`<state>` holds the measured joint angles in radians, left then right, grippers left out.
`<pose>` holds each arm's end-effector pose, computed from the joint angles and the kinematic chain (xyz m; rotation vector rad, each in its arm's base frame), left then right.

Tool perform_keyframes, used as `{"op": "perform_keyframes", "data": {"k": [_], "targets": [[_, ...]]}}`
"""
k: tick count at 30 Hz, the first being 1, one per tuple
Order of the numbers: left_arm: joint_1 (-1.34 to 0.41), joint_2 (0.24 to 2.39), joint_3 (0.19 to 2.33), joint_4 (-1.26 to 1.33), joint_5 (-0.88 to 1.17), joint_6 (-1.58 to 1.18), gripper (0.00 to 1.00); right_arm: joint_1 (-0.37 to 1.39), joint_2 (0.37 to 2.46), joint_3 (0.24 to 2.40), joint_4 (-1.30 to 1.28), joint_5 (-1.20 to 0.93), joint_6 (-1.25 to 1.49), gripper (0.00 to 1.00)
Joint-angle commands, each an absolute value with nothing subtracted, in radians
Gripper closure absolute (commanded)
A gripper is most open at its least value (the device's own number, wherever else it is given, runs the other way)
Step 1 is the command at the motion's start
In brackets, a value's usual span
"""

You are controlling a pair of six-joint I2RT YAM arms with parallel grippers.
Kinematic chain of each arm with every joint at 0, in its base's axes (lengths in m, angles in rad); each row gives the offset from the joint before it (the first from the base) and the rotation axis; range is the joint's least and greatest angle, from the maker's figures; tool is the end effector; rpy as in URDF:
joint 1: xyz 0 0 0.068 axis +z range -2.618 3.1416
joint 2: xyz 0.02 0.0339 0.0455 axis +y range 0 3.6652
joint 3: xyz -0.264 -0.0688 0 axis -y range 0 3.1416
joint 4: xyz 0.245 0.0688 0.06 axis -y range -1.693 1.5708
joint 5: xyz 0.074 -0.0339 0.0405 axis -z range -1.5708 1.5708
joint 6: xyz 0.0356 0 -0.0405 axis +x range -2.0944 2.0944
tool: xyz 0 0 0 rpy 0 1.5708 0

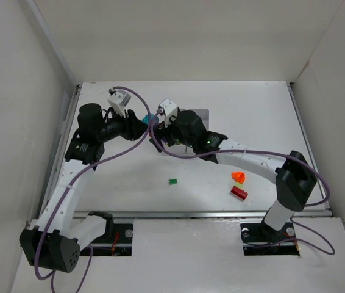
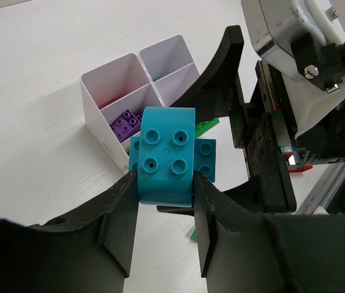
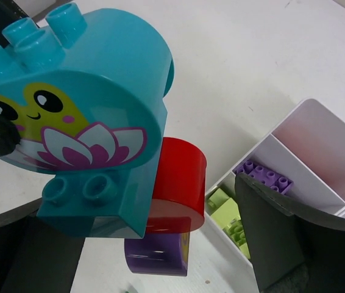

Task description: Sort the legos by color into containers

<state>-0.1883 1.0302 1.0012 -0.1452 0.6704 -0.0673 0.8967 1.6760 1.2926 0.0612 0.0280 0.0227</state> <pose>0.2229 -0.0650 0.3751 0.5981 1.6646 -0.7682 0.2513 0.3129 0.3053 -0.8024 1.7639 0.5951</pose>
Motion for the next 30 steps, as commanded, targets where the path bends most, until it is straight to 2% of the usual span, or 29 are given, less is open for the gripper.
{"op": "perform_keyframes", "data": {"k": [1, 4, 7, 8, 9, 12, 15, 19, 30], "targets": [[-0.192, 1.008, 1.052, -0.089, 0.670, -0.087, 1.00, 0.905, 1.666, 1.316, 0.130, 0.038, 0.009, 0.02], [-0.192, 1.019, 1.052, -0.098, 0.670, -0.087, 1.00, 0.905, 1.654, 1.307, 0.152, 0.029, -0.002, 0.06], [-0.192, 1.028, 1.052, -0.098, 0.670, -0.087, 1.00, 0.905, 1.644, 1.296, 0.172, 0.015, -0.023, 0.19], [-0.192, 1.028, 1.052, -0.098, 0.670, -0.087, 1.00, 0.905, 1.644, 1.296, 0.172, 0.003, -0.023, 0.29], [-0.192, 1.028, 1.052, -0.098, 0.670, -0.087, 1.00, 0.905, 1.644, 1.296, 0.172, 0.003, -0.023, 0.54], [-0.192, 1.028, 1.052, -0.098, 0.661, -0.097, 1.00, 0.905, 1.644, 1.278, 0.172, 0.003, -0.023, 0.79], [-0.192, 1.028, 1.052, -0.098, 0.632, -0.097, 1.00, 0.905, 1.635, 1.269, 0.172, 0.003, -0.023, 0.85], [-0.192, 1.028, 1.075, -0.086, 0.572, -0.097, 1.00, 0.905, 1.603, 1.194, 0.172, 0.012, -0.023, 1.00], [-0.192, 1.037, 1.104, -0.021, 0.595, -0.106, 1.00, 0.905, 1.503, 1.062, 0.172, 0.071, -0.014, 1.00]]}}
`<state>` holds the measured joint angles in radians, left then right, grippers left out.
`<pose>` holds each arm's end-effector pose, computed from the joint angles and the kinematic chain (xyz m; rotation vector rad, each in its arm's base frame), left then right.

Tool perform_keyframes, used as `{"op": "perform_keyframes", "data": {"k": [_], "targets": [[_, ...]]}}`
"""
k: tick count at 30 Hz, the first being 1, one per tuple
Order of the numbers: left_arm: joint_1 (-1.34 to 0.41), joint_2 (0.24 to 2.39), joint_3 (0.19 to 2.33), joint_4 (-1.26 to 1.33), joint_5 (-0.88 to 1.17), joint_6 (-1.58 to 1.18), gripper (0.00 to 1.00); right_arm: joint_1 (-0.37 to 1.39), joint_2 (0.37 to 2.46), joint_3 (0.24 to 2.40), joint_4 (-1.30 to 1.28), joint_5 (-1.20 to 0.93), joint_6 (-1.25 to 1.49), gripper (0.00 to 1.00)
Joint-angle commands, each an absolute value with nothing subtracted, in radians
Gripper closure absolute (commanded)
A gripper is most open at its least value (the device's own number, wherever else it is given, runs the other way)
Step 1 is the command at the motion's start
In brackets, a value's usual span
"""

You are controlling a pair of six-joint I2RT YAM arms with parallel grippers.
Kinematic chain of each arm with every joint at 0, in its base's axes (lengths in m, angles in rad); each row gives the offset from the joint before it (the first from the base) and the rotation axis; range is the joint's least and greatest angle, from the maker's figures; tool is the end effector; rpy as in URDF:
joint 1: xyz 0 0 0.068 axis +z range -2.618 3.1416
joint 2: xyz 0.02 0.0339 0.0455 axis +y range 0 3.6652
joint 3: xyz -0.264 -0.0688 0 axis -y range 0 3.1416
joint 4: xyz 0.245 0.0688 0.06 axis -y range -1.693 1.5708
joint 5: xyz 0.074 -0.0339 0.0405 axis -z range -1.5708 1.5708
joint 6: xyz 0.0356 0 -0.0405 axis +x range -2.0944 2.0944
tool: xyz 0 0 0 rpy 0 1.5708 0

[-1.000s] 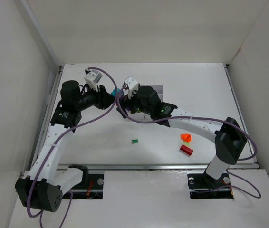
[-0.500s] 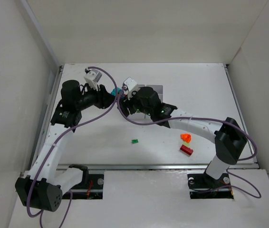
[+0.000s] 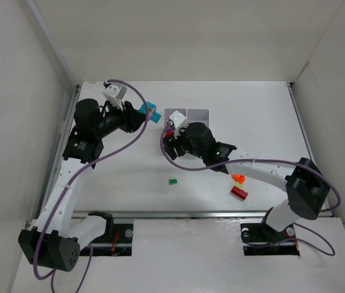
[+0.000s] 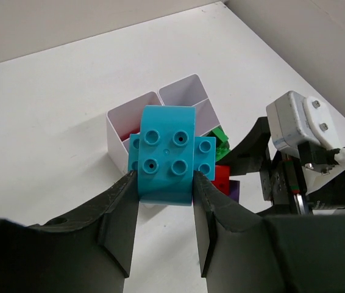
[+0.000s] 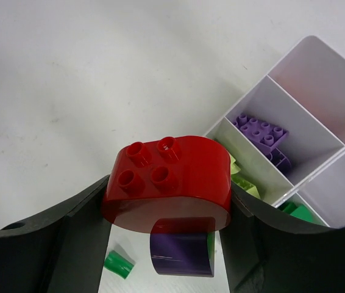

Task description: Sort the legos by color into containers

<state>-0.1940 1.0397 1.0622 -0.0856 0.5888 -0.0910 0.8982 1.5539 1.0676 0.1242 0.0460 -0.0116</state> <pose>0.2251 -0.0644 0.4001 0.5390 1.5797 -0.6959 0.2272 0.2826 0.2772 -0.8380 1.7845 0.5429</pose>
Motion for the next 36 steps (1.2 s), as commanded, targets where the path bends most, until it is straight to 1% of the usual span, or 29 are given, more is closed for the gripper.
{"op": "perform_keyframes", "data": {"k": [1, 6, 8, 9, 10, 12, 14, 16, 19, 20, 23, 24, 27, 28, 30, 31, 32, 34, 36], "targets": [[-0.192, 1.037, 1.104, -0.021, 0.595, -0.106, 1.00, 0.905, 1.494, 1.062, 0.172, 0.071, -0.014, 1.00], [-0.192, 1.037, 1.104, -0.040, 0.557, -0.074, 1.00, 0.905, 1.518, 1.052, 0.160, -0.119, -0.081, 1.00], [-0.192, 1.026, 1.095, -0.040, 0.532, -0.063, 1.00, 0.905, 1.560, 1.063, 0.114, -0.197, -0.136, 1.00], [-0.192, 1.017, 1.095, -0.040, 0.522, -0.063, 1.00, 0.905, 1.583, 1.080, 0.085, -0.271, -0.152, 1.00], [-0.183, 1.017, 1.086, -0.040, 0.508, -0.063, 1.00, 0.905, 1.609, 1.127, 0.018, -0.288, -0.152, 0.98], [-0.183, 0.999, 1.086, -0.049, 0.451, -0.063, 1.00, 0.905, 1.690, 1.175, -0.046, -0.298, -0.161, 0.95], [-0.183, 0.990, 1.077, -0.058, 0.402, -0.063, 1.00, 0.905, 1.748, 1.227, -0.106, -0.264, -0.161, 0.90], [-0.183, 0.980, 1.068, -0.067, 0.336, -0.054, 1.00, 0.905, 1.772, 1.247, -0.129, -0.204, -0.161, 0.85], [-0.183, 0.960, 1.059, -0.067, 0.304, -0.043, 1.00, 0.905, 1.808, 1.288, -0.184, -0.161, -0.173, 0.77], [-0.183, 0.951, 1.058, -0.067, 0.304, -0.034, 1.00, 0.914, 1.819, 1.304, -0.228, -0.140, -0.173, 0.72], [-0.183, 0.951, 1.048, -0.067, 0.313, -0.034, 1.00, 0.926, 1.894, 1.383, -0.322, -0.100, -0.210, 0.65], [-0.183, 0.951, 1.048, -0.067, 0.313, -0.034, 1.00, 0.939, 1.914, 1.422, -0.381, -0.091, -0.219, 0.60], [-0.183, 0.951, 1.039, -0.067, 0.324, -0.034, 1.00, 0.960, 1.957, 1.443, -0.434, -0.077, -0.245, 0.48], [-0.183, 0.951, 1.039, -0.067, 0.324, -0.034, 1.00, 0.960, 1.957, 1.443, -0.434, -0.077, -0.245, 0.35], [-0.183, 0.951, 1.039, -0.058, 0.342, -0.034, 1.00, 0.960, 1.957, 1.443, -0.434, -0.086, -0.245, 0.20], [-0.183, 0.951, 1.039, -0.058, 0.342, -0.034, 1.00, 0.960, 1.945, 1.433, -0.434, -0.086, -0.245, 0.05], [-0.183, 0.951, 1.039, -0.058, 0.353, -0.034, 1.00, 0.960, 1.922, 1.433, -0.423, -0.086, -0.245, 0.00], [-0.183, 0.942, 1.039, -0.058, 0.353, -0.034, 1.00, 0.960, 1.887, 1.424, -0.398, -0.086, -0.245, 0.00], [-0.183, 0.942, 1.039, -0.058, 0.362, -0.034, 1.00, 0.960, 1.804, 1.402, -0.361, -0.057, -0.220, 0.00]]}}
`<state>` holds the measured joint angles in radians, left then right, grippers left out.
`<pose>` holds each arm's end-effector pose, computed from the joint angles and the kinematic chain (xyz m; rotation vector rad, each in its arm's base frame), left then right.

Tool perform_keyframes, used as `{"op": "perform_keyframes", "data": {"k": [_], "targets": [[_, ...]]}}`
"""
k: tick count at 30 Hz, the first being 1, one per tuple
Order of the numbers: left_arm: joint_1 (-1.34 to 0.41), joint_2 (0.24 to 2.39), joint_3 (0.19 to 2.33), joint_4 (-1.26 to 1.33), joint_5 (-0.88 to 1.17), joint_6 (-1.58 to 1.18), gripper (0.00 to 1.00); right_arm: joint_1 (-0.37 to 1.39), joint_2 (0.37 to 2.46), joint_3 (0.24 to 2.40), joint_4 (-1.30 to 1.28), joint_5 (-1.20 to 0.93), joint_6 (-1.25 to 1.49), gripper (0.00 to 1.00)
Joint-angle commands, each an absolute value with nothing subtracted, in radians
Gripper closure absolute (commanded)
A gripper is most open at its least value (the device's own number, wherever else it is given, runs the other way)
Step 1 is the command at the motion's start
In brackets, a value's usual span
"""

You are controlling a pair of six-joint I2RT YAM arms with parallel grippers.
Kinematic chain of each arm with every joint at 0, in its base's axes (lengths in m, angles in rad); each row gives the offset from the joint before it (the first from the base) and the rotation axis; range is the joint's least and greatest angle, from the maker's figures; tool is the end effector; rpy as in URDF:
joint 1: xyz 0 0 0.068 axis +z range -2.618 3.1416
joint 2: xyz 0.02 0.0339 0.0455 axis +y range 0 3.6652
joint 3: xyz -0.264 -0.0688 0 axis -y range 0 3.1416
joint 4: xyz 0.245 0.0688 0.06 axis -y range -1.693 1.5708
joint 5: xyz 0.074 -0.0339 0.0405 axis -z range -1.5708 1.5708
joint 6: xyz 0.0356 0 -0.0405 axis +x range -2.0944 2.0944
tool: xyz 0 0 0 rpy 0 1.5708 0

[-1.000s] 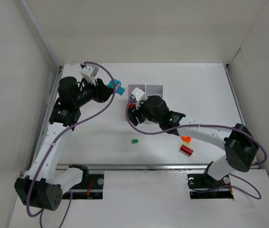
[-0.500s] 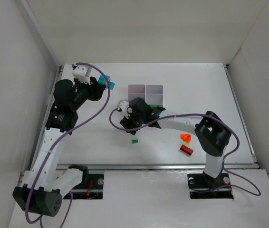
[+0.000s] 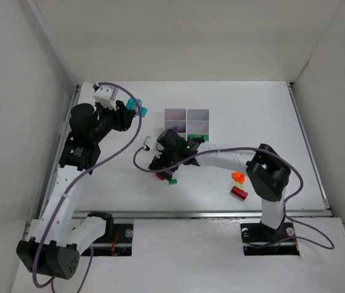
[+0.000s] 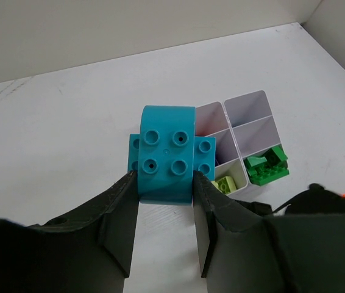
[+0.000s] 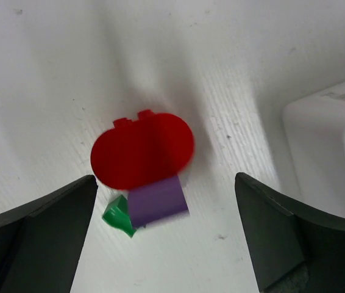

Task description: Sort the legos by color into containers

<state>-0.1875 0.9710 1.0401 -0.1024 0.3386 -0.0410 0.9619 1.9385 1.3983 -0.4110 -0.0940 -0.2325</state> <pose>0.2127 -0.0524 0.4046 0.3806 1.5751 -0.4478 0.2372 0.3460 0.1962 -1.4747 2.0999 0.4057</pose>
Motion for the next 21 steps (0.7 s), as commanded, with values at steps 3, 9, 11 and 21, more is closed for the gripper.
{"op": "perform_keyframes", "data": {"k": [3, 9, 11, 21], "targets": [[-0.183, 0.942, 1.039, -0.049, 0.374, -0.025, 1.00, 0.947, 1.659, 1.382, -0.305, -0.048, -0.157, 0.00], [-0.183, 0.942, 1.006, 0.005, 0.420, -0.005, 1.00, 0.760, 1.548, 1.416, -0.151, -0.300, 0.164, 0.00], [-0.183, 0.942, 1.006, 0.015, 0.420, 0.008, 1.00, 0.727, 1.574, 1.442, -0.132, -0.349, 0.302, 0.04], [-0.221, 0.951, 1.006, 0.089, 0.411, 0.081, 1.00, 0.603, 1.772, 1.575, 0.069, -0.658, 0.603, 0.20]]}}
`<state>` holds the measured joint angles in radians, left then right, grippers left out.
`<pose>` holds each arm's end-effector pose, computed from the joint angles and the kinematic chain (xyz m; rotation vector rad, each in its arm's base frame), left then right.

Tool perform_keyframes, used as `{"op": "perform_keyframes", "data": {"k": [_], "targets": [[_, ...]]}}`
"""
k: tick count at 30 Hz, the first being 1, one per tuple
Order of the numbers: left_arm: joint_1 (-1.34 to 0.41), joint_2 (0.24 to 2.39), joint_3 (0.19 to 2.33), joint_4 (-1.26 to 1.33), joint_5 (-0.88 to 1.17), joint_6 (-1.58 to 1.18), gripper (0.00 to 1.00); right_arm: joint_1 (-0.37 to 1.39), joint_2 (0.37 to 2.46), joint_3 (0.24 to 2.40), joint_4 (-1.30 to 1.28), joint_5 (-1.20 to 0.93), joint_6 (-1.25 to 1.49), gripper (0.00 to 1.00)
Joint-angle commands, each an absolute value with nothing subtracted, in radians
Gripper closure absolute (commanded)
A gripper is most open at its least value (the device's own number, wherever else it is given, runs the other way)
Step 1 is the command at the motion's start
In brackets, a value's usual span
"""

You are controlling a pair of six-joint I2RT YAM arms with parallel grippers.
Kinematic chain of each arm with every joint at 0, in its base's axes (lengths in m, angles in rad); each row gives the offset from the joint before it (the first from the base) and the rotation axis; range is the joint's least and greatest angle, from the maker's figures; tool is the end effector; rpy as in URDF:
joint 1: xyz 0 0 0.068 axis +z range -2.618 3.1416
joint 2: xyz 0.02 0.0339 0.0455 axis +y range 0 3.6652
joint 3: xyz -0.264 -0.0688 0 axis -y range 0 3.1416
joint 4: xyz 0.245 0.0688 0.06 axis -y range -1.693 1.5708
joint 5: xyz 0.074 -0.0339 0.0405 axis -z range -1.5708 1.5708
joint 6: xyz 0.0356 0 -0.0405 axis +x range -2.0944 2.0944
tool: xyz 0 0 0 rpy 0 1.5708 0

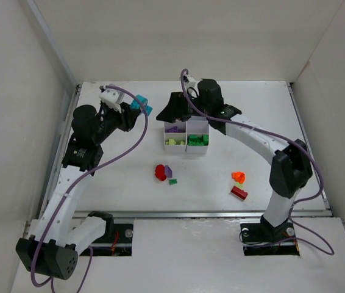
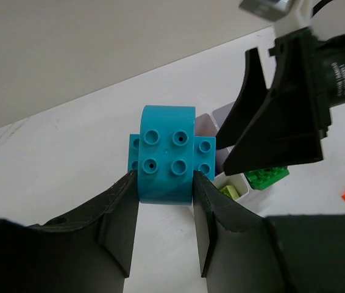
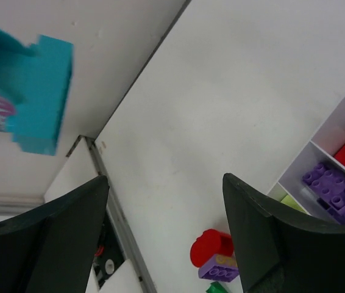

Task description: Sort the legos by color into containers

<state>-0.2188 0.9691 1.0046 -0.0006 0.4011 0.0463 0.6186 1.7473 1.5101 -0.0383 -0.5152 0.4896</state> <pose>0.2117 -0.0613 0.4035 0.5188 1.4664 -0.4440 0.3317 0.2576 0.3456 -0.5164 1.9315 1.2198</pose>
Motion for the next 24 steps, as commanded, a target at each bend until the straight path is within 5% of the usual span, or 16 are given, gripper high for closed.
{"op": "perform_keyframes", "data": {"k": [1, 17, 24], "targets": [[-0.221, 0.962, 1.006, 0.089, 0.411, 0.081, 1.00, 0.613, 1.782, 1.588, 0.069, -0.682, 0.603, 0.20], [-0.221, 0.991, 0.985, 0.029, 0.457, 0.094, 1.00, 0.641, 1.827, 1.608, 0.284, -0.793, 0.670, 0.20], [-0.221, 0.991, 0.985, 0.029, 0.466, 0.094, 1.00, 0.641, 1.848, 1.617, 0.328, -0.793, 0.704, 0.30]]}}
